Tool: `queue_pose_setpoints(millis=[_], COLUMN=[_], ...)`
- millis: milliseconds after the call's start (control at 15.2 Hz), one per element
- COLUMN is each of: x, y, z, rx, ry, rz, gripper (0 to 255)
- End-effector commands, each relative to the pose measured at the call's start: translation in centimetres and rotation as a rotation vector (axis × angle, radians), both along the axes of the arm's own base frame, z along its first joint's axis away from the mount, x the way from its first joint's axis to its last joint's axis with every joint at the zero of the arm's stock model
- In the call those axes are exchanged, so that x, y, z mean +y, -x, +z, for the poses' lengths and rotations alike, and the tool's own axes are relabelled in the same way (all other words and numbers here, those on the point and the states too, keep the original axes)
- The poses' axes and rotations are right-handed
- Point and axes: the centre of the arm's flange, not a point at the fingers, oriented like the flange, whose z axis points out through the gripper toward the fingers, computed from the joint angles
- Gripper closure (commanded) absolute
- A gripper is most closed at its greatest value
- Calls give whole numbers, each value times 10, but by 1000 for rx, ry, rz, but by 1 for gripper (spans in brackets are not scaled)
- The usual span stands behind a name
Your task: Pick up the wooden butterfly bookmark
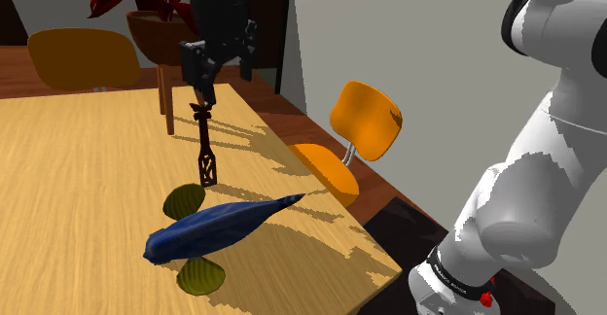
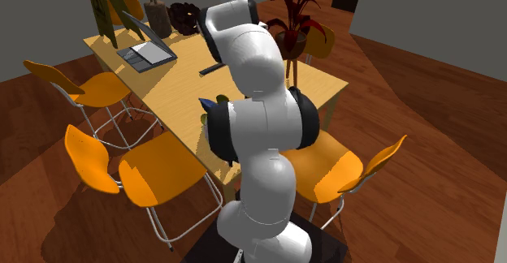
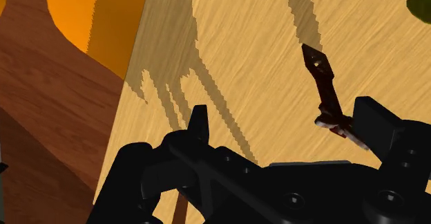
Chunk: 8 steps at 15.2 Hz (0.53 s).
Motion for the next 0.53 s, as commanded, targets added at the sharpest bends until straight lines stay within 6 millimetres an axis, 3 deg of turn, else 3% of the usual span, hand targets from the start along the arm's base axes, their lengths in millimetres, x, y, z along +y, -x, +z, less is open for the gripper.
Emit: queue_pose_setpoints(millis=[0, 132, 462], x=[26, 46, 46], y=[-5, -8, -8], z=[-1, -1, -27], rx=[-9, -14, -14], ry=[10, 18, 18], rz=[15, 28, 28], gripper=[0, 0, 0])
